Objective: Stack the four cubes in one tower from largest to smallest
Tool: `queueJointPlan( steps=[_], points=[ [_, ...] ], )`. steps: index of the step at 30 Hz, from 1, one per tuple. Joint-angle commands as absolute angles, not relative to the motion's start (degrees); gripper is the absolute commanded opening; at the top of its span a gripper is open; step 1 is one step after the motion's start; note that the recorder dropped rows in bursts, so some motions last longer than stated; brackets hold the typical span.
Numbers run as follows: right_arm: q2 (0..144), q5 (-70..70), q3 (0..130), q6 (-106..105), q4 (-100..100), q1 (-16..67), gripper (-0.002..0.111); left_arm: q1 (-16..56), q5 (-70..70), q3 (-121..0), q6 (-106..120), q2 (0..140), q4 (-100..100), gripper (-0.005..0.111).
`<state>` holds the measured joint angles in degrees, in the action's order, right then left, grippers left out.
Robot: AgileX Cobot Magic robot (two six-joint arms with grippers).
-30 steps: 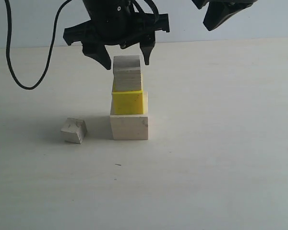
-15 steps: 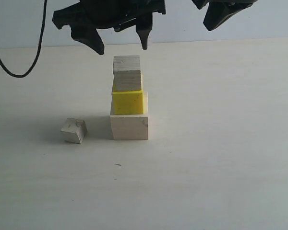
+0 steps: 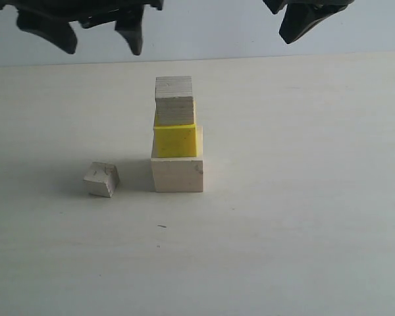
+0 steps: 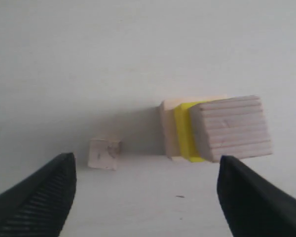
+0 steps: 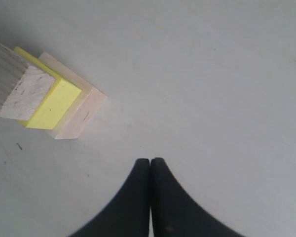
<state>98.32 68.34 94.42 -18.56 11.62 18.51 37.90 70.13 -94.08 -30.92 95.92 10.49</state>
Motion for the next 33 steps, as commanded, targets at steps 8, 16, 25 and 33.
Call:
queueJointPlan(
  steps=[8,16,25,33],
  points=[
    [97.99,68.48,94.04,-19.02,11.91,18.19,0.000,31.83,69.96,-81.44,-23.70,95.83,9.59,0.076],
    [97.99,68.59,94.04,-19.02,11.91,18.19,0.000,31.83,69.96,-78.59,-20.03,100.74,11.67,0.075],
    [97.99,68.57,94.04,-19.05,12.30,18.19,0.000,31.83,69.96,-75.85,-17.66,101.51,19.43,0.075],
    [97.99,68.57,94.04,-19.96,13.70,18.19,0.000,31.70,69.96,-73.89,-17.75,101.51,19.44,0.075]
  ],
)
